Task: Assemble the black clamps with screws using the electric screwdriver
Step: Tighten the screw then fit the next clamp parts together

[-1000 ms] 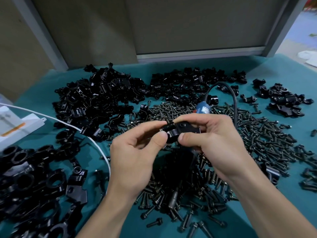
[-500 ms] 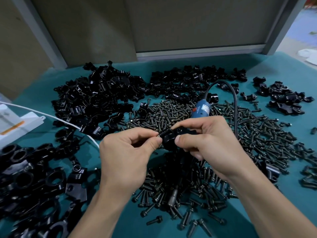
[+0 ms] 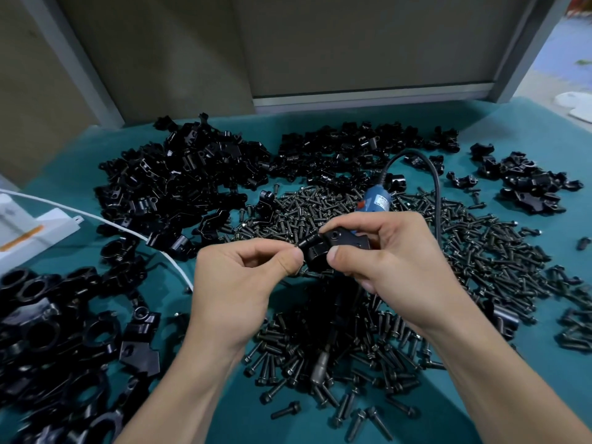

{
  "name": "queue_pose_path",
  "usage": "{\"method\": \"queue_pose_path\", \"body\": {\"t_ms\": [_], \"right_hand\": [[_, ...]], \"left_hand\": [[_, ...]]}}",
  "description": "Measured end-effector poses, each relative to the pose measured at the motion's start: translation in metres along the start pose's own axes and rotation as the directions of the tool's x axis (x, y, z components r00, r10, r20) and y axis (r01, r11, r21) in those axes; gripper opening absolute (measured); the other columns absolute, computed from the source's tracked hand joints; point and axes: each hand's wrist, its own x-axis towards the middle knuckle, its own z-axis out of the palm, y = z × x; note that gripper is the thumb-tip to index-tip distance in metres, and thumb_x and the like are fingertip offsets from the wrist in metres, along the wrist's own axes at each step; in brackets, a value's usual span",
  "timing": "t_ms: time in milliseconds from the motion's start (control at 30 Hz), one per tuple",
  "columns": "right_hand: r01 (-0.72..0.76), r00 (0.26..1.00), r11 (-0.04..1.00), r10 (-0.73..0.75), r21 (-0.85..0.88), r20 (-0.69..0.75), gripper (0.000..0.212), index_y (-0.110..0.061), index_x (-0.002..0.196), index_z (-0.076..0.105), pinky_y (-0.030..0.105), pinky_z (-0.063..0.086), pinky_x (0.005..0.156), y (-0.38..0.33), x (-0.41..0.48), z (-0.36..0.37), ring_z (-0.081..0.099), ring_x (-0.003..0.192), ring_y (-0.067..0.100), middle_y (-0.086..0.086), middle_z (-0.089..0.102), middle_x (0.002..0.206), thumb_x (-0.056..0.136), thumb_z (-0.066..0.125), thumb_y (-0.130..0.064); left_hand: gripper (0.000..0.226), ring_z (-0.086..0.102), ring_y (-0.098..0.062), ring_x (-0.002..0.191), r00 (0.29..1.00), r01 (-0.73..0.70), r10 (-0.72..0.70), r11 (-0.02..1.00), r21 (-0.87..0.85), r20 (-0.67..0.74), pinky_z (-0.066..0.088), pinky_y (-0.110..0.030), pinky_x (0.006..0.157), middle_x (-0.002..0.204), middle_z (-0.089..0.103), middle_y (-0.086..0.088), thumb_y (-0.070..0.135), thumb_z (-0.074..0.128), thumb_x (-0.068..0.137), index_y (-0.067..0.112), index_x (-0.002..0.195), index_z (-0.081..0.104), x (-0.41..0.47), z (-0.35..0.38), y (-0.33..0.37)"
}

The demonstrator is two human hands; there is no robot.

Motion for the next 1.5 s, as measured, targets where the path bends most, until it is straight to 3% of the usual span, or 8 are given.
{"method": "queue_pose_path", "body": {"t_ms": [300, 567, 767, 900, 1000, 1133, 1333, 1500], "right_hand": [[-0.022, 0.995, 1.000, 0.022, 0.002, 0.095, 0.021, -0.029, 0.090, 0.081, 0.021, 0.037, 0.045, 0.003, 0.002, -0.004, 0.045, 0.042, 0.005, -0.002, 0.062, 0.056, 0.071, 0.077, -0.023], [0.024, 1.000, 0.977, -0.020, -0.210, 0.023, 0.016, -0.032, 0.089, 0.079, 0.034, 0.052, 0.051, 0.005, 0.001, -0.003, 0.059, 0.051, 0.021, -0.005, 0.071, 0.065, 0.079, 0.079, -0.020], [0.052, 0.996, 0.963, -0.029, -0.265, 0.090, 0.003, -0.025, 0.087, 0.077, 0.020, 0.042, 0.044, 0.003, -0.001, -0.003, 0.054, 0.043, 0.007, 0.000, 0.071, 0.062, 0.084, 0.076, -0.024], [0.017, 0.997, 0.968, 0.002, -0.250, 0.076, 0.005, -0.025, 0.084, 0.077, 0.024, 0.040, 0.044, 0.003, 0.000, -0.003, 0.051, 0.043, 0.010, 0.002, 0.067, 0.057, 0.086, 0.074, -0.030], [0.018, 1.000, 0.975, -0.013, -0.222, 0.027, 0.003, -0.027, 0.087, 0.077, 0.024, 0.039, 0.045, 0.005, 0.002, -0.006, 0.049, 0.044, 0.009, 0.000, 0.064, 0.055, 0.085, 0.075, -0.025], [0.036, 0.999, 0.982, -0.035, -0.187, 0.009, 0.007, -0.025, 0.088, 0.078, 0.018, 0.037, 0.045, 0.007, 0.002, -0.007, 0.046, 0.040, 0.005, -0.011, 0.057, 0.048, 0.084, 0.078, -0.020], [0.044, 0.998, 0.994, -0.040, -0.100, 0.042, 0.011, -0.026, 0.093, 0.078, 0.019, 0.037, 0.044, 0.008, 0.001, -0.003, 0.046, 0.039, 0.006, -0.006, 0.060, 0.050, 0.082, 0.079, -0.021], [0.029, 1.000, 0.999, -0.029, -0.016, 0.012, 0.019, -0.027, 0.093, 0.079, 0.026, 0.039, 0.047, 0.008, 0.002, -0.003, 0.047, 0.040, 0.010, -0.001, 0.062, 0.053, 0.074, 0.076, -0.028]], "left_hand": [[0.036, 0.073, -0.005, 0.063, 0.979, -0.157, 0.190, 0.932, 0.325, -0.070, 0.056, -0.017, 0.059, 0.070, 0.076, 0.016, 0.012, 0.094, 0.072, 0.045, 0.081, 0.082, -0.005, -0.003, 0.001], [0.034, 0.074, -0.007, 0.065, 1.000, 0.005, -0.013, 0.961, 0.277, 0.028, 0.059, -0.024, 0.063, 0.070, 0.077, 0.011, 0.016, 0.091, 0.077, 0.048, 0.080, 0.081, -0.001, -0.003, 0.001], [0.036, 0.073, -0.009, 0.065, 0.966, -0.221, 0.259, 0.861, 0.458, -0.019, 0.058, -0.021, 0.059, 0.072, 0.076, 0.022, 0.008, 0.092, 0.074, 0.042, 0.076, 0.081, -0.008, -0.006, -0.001], [0.015, 0.072, -0.006, 0.092, 0.794, -0.510, 0.603, 0.584, 0.631, 0.084, 0.059, -0.019, 0.080, 0.095, 0.072, 0.019, 0.009, 0.087, 0.077, 0.019, 0.090, 0.085, -0.011, -0.004, -0.009], [0.027, 0.073, -0.004, 0.071, 0.970, -0.191, 0.238, 0.863, 0.468, -0.042, 0.059, -0.022, 0.067, 0.078, 0.077, 0.022, 0.021, 0.091, 0.078, 0.044, 0.088, 0.081, -0.007, -0.002, -0.006], [0.021, 0.070, -0.010, 0.059, 0.997, 0.076, -0.080, 0.982, 0.172, 0.015, 0.056, -0.022, 0.059, 0.066, 0.076, -0.001, 0.017, 0.084, 0.085, 0.037, 0.077, 0.084, 0.001, -0.001, -0.005], [0.029, 0.071, -0.010, 0.059, 1.000, 0.013, -0.012, 0.998, 0.069, -0.025, 0.056, -0.017, 0.059, 0.069, 0.077, -0.002, 0.002, 0.090, 0.069, 0.030, 0.075, 0.084, 0.000, -0.001, -0.001], [0.013, 0.070, -0.011, 0.061, 0.998, 0.063, -0.063, 0.998, 0.011, -0.017, 0.056, -0.018, 0.061, 0.070, 0.077, -0.004, 0.025, 0.087, 0.068, 0.031, 0.079, 0.085, -0.001, 0.000, 0.002]]}}
